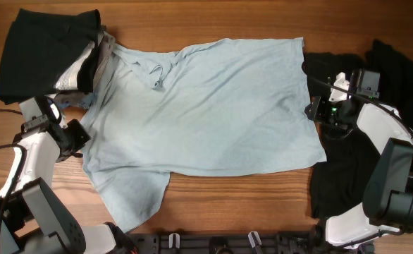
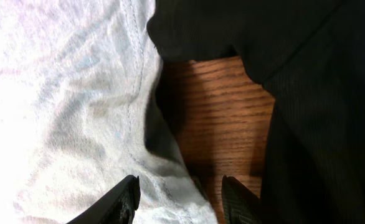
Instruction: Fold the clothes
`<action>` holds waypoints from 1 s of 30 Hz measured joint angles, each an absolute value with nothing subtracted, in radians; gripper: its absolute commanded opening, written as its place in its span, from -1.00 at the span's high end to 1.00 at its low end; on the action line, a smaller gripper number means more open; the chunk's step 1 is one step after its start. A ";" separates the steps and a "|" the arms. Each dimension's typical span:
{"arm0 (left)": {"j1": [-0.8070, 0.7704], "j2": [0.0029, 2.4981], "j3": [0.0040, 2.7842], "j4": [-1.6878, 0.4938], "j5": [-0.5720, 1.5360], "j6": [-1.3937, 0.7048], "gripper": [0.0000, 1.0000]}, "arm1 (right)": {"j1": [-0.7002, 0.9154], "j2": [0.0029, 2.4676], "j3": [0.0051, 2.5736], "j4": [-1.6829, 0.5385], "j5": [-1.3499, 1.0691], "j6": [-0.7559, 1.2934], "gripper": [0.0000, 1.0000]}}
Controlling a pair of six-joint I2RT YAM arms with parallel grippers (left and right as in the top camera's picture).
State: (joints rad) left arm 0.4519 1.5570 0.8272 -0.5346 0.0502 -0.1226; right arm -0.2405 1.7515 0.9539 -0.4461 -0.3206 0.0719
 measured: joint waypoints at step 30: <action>0.452 1.528 0.829 -0.567 0.083 -0.126 0.92 | -0.228 1.811 0.990 -0.565 -0.381 0.023 0.92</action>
State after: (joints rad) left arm 0.4519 1.5284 0.8288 -0.5674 0.0834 -0.1257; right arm -0.2279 1.8111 0.9897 -0.5648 -0.3809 0.0231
